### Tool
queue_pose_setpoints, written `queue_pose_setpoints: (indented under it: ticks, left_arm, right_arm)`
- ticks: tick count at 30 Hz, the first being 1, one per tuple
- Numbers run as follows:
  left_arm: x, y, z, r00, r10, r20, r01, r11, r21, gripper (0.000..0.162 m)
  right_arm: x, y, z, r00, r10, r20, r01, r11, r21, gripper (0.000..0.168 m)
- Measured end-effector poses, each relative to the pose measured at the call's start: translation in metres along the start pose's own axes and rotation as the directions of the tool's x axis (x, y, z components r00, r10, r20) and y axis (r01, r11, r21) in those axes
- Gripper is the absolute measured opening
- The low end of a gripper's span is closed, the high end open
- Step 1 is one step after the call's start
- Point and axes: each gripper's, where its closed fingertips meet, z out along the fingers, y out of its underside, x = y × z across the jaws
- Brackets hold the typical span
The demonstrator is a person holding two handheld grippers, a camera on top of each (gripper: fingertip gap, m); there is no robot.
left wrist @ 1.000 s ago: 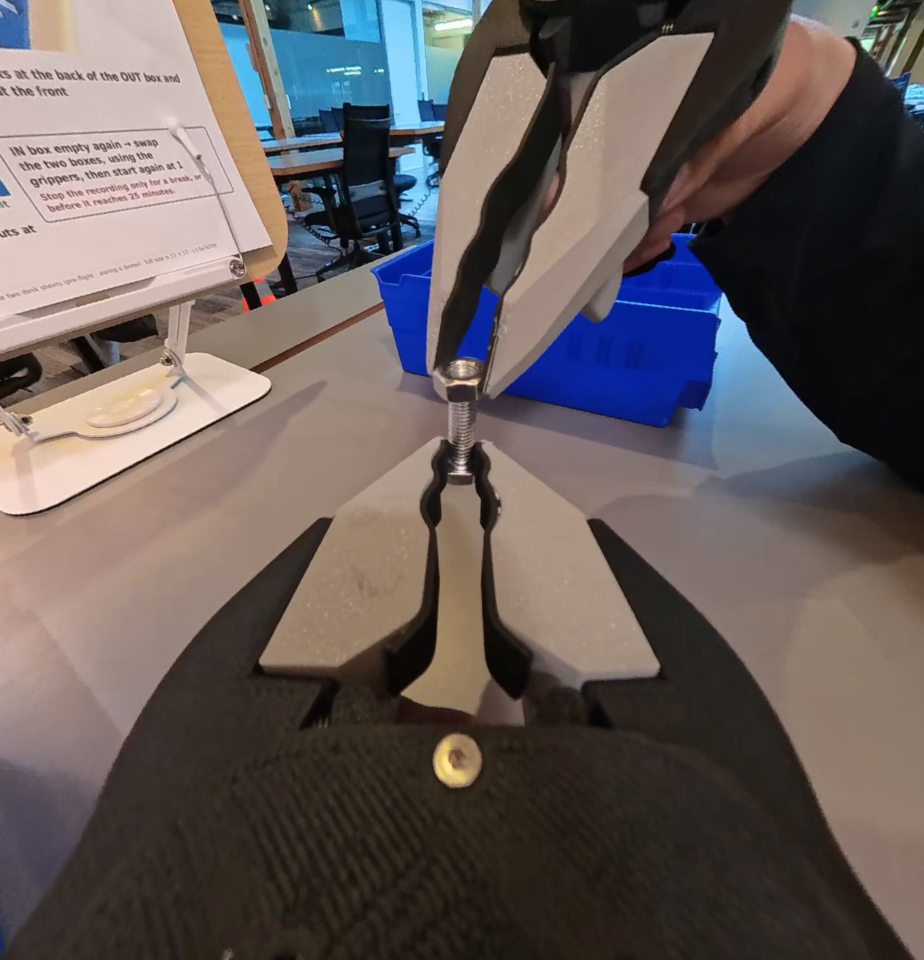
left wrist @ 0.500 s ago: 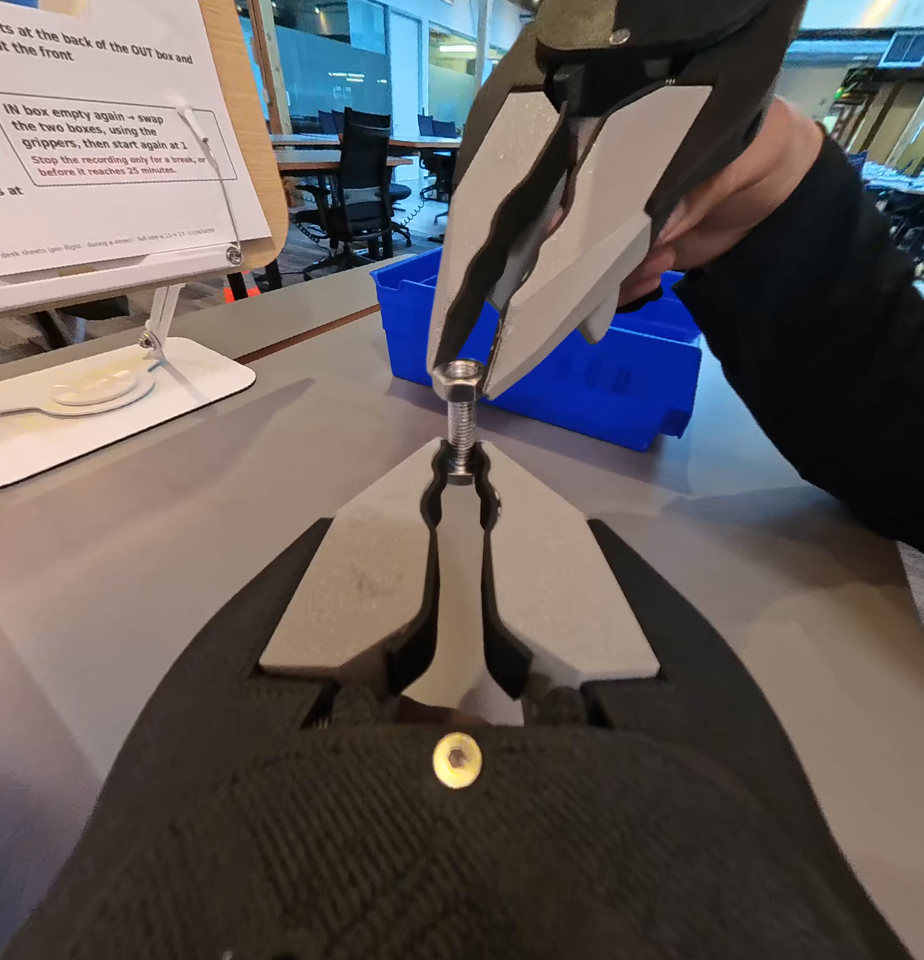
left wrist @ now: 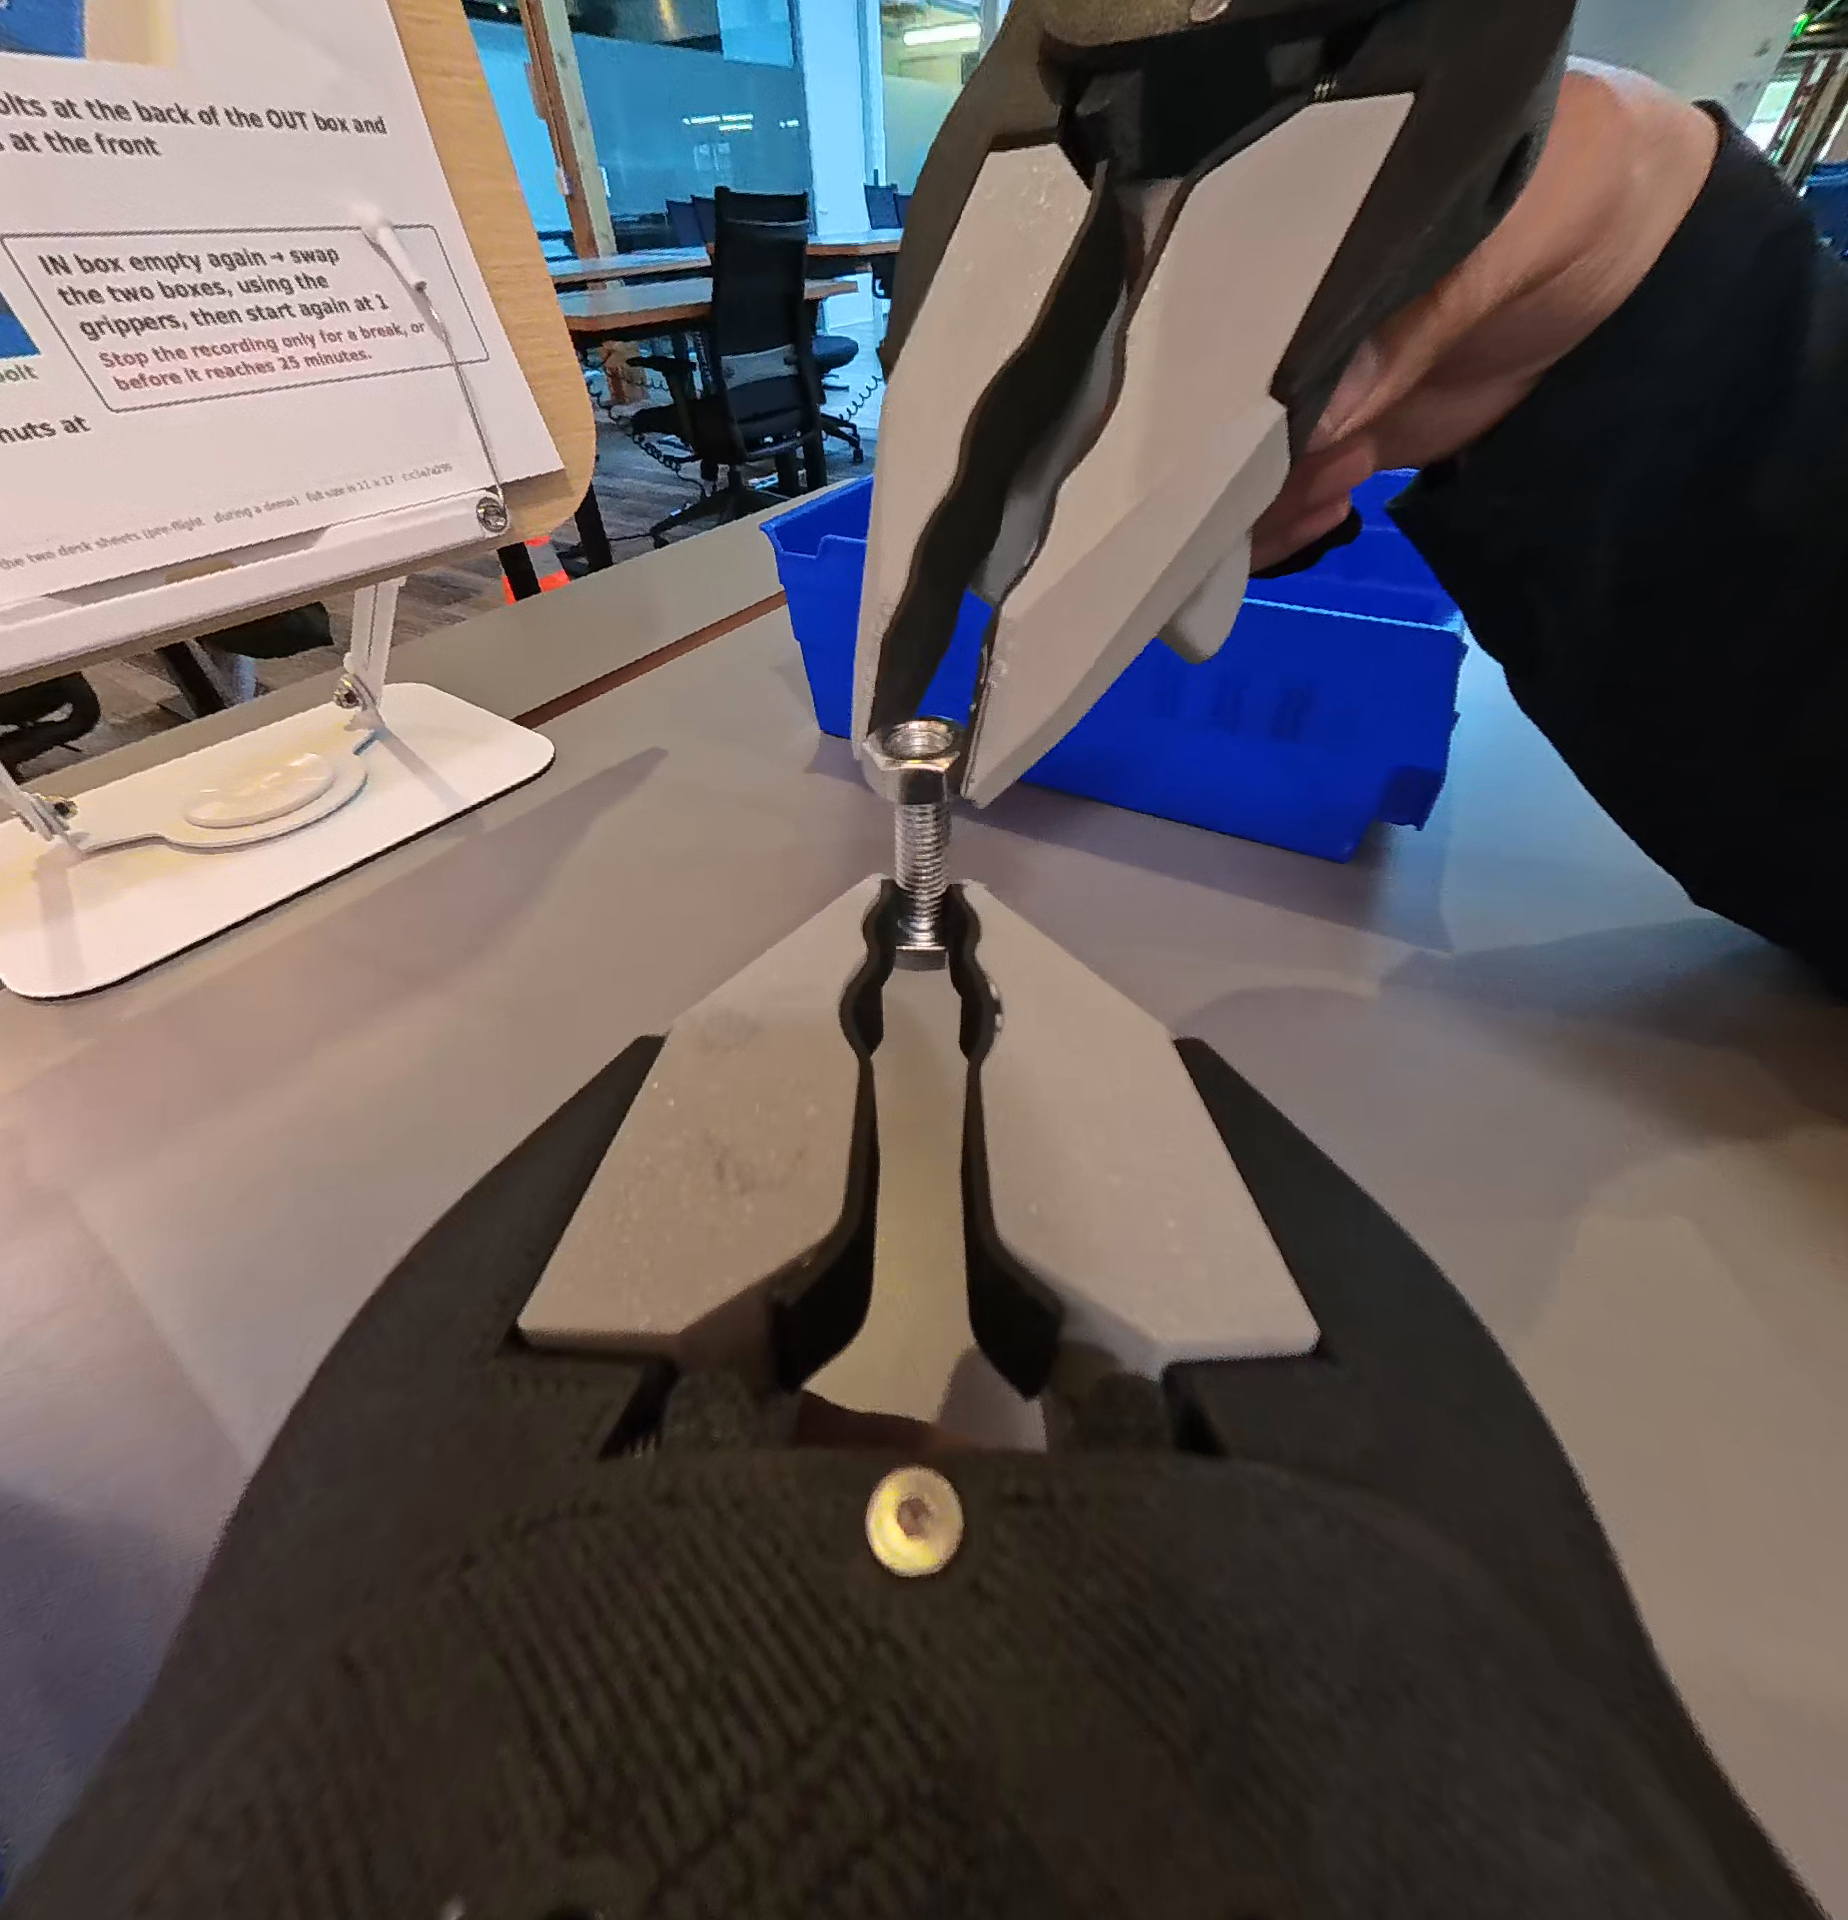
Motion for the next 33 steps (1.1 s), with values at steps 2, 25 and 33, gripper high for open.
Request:
queue_pose_setpoints:
  ticks: [2, 25, 33]
  left_arm:
    - [0.0, 0.0, 0.0, 1.0, -0.005, -0.003, 0.005, 1.0, 0.0, 0.007]
    - [0.0, -0.006, -0.004, 1.0, -0.016, -0.024, 0.017, 0.999, 0.034, 0.007]
    - [0.014, -0.01, -0.005, 0.995, -0.009, -0.099, 0.014, 0.998, 0.054, 0.007]
  right_arm:
    - [0.0, 0.0, 0.0, 1.0, 0.0, 0.0, 0.0, 1.0, 0.0, 0.014]
    - [-0.015, -0.019, -0.026, 0.995, 0.063, -0.083, -0.009, 0.845, 0.535, 0.058]
    - [-0.025, -0.022, -0.017, 0.995, 0.076, -0.062, -0.024, 0.801, 0.598, 0.061]
